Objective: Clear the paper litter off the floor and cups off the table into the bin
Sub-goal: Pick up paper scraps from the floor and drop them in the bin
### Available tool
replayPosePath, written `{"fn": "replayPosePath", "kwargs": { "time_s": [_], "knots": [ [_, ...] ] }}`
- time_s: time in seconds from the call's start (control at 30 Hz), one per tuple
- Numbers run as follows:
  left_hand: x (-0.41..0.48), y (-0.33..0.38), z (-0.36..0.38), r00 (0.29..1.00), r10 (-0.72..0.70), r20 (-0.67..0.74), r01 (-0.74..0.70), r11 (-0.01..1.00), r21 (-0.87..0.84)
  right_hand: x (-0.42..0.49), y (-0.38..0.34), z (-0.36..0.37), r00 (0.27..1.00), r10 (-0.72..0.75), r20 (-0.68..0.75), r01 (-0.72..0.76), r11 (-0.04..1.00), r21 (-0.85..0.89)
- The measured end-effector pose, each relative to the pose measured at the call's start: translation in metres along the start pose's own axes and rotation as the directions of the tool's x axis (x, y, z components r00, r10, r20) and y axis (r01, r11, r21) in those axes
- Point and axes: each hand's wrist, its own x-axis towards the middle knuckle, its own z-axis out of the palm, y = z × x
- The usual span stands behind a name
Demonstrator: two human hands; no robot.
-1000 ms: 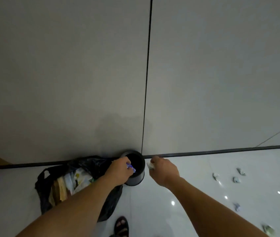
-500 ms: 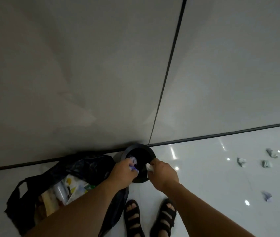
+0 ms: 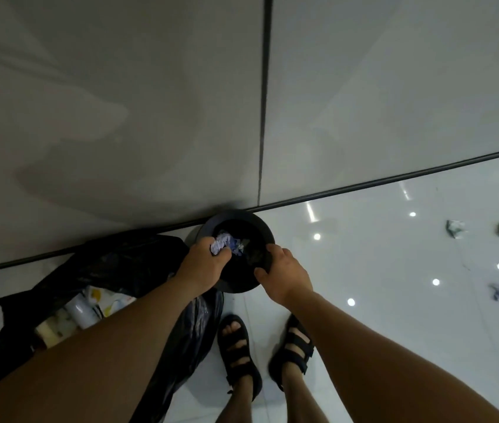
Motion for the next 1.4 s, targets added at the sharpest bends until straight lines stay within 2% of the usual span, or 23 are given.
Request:
{"fn": "replayPosePath", "kwargs": {
  "time_s": [0.2,0.33,0.5,0.67,0.8,0.93,1.07,1.23,1.4],
  "knots": [
    [-0.026,0.065,0.001,0.992,0.024,0.125,-0.042,0.988,0.149,-0.035,0.026,-0.054,0.994,0.055,-0.09,-0.053,0.998,0.019],
    [-0.052,0.12,0.01,0.976,0.055,0.211,-0.125,0.935,0.332,-0.078,0.052,-0.095,0.977,0.154,-0.146,-0.148,0.988,0.048],
    [-0.107,0.186,0.027,0.908,0.196,0.37,-0.37,0.79,0.489,-0.155,0.076,-0.139,0.931,0.272,-0.246,-0.25,0.961,0.115],
    [-0.184,0.239,0.049,0.789,0.312,0.529,-0.602,0.568,0.562,-0.247,0.087,-0.154,0.849,0.393,-0.353,-0.321,0.914,0.246],
    [-0.256,0.26,0.076,0.686,0.344,0.641,-0.723,0.417,0.55,-0.324,0.099,-0.144,0.798,0.468,-0.38,-0.379,0.879,0.289],
    [-0.331,0.261,0.117,0.602,0.31,0.736,-0.797,0.292,0.529,-0.408,0.132,-0.116,0.729,0.57,-0.379,-0.44,0.815,0.377],
    [-0.417,0.25,0.17,0.527,0.259,0.81,-0.85,0.168,0.499,-0.503,0.181,-0.071,0.626,0.71,-0.322,-0.507,0.685,0.524],
    [-0.536,0.228,0.253,0.412,0.206,0.888,-0.908,0.013,0.418,-0.626,0.246,0.001,0.488,0.84,-0.237,-0.508,0.494,0.706],
    [-0.652,0.19,0.332,0.255,0.154,0.955,-0.957,-0.101,0.272,-0.735,0.303,0.062,0.37,0.913,-0.169,-0.489,0.346,0.801]
  ]
}}
